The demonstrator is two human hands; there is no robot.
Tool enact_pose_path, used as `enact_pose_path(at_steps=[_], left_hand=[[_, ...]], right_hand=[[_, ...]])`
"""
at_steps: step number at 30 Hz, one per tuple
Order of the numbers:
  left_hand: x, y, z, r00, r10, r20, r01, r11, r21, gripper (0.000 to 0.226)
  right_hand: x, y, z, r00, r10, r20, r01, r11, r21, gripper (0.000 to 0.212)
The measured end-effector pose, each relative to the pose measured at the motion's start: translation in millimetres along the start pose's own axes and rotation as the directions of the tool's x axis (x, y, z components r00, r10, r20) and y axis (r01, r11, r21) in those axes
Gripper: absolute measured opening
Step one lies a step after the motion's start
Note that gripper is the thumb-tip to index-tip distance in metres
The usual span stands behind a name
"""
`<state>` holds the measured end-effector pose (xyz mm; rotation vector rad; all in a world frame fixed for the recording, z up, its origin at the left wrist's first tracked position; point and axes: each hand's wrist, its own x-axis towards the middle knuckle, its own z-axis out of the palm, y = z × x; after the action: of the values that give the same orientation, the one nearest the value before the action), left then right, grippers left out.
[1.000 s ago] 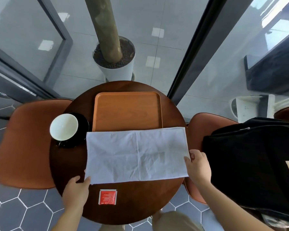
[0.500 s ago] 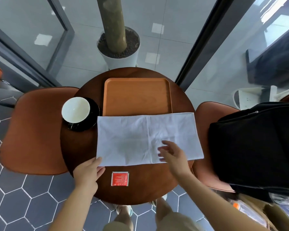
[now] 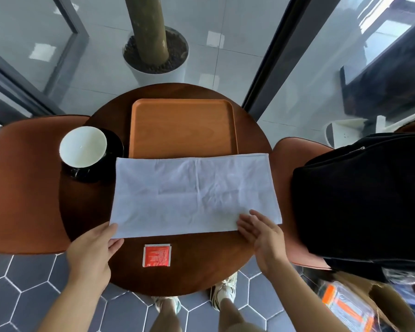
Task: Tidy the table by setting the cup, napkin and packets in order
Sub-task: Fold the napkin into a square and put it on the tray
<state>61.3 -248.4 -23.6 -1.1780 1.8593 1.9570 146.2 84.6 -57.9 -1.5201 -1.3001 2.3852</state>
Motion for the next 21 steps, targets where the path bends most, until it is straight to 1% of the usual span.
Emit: enact_pose_path(at_steps=[2, 3, 5, 7, 10, 12, 13, 14, 16, 17, 18, 19, 21], left_hand=[[-1, -4, -1, 1.000, 0.006, 0.006, -0.006, 1.000, 0.003, 0.030], [-2, -6, -2, 1.000, 0.003, -0.006, -0.003, 1.000, 0.006, 0.030], [-3, -13, -2, 0.999, 0.001, -0.036, -0.001, 1.000, 0.003, 0.023], [-2, -18, -2, 0.998, -0.006, -0.064, 0.004, 1.000, -0.024, 0.012], [-4, -17, 2, 0.996, 0.005, -0.084, -0.011, 0.998, -0.070, 0.017], [-8, -13, 6, 0.995, 0.023, -0.098, -0.029, 0.998, -0.054, 0.010], [-11, -10, 9, 0.993, 0.033, -0.115, -0.038, 0.998, -0.046, 0.010], [-13, -7, 12, 0.989, 0.046, -0.138, -0.052, 0.998, -0.040, 0.011], [-18, -1, 20, 0.976, 0.113, -0.187, -0.111, 0.994, 0.020, 0.010], [-21, 2, 25, 0.964, 0.169, -0.205, -0.155, 0.985, 0.079, 0.011], [-25, 7, 30, 0.949, 0.230, -0.217, -0.202, 0.969, 0.142, 0.012], [-30, 11, 35, 0.932, 0.291, -0.218, -0.249, 0.948, 0.200, 0.014], [-41, 17, 47, 0.900, 0.393, -0.187, -0.329, 0.897, 0.296, 0.015]], right_hand=[[10, -15, -22, 0.998, -0.049, -0.037, 0.050, 0.998, 0.023, 0.020], [13, -21, -30, 0.996, -0.071, -0.048, 0.072, 0.997, 0.023, 0.020], [18, -29, -40, 0.993, -0.103, -0.061, 0.104, 0.995, 0.010, 0.021], [20, -32, -44, 0.991, -0.113, -0.073, 0.114, 0.994, -0.001, 0.022], [15, -30, -35, 0.984, -0.166, -0.062, 0.161, 0.985, -0.069, 0.019], [10, -24, -18, 0.980, -0.197, 0.019, 0.197, 0.968, -0.158, 0.017], [7, -20, -5, 0.979, -0.184, 0.087, 0.200, 0.954, -0.224, 0.017], [6, -15, 7, 0.976, -0.158, 0.150, 0.199, 0.924, -0.325, 0.016], [6, -8, 32, 0.967, -0.124, 0.224, 0.232, 0.793, -0.564, 0.016], [6, -7, 43, 0.959, -0.128, 0.252, 0.263, 0.724, -0.638, 0.015], [6, -7, 54, 0.948, -0.140, 0.287, 0.302, 0.682, -0.666, 0.015], [5, -8, 66, 0.932, -0.150, 0.330, 0.343, 0.661, -0.668, 0.016], [5, -12, 90, 0.898, -0.149, 0.414, 0.405, 0.649, -0.645, 0.021]])
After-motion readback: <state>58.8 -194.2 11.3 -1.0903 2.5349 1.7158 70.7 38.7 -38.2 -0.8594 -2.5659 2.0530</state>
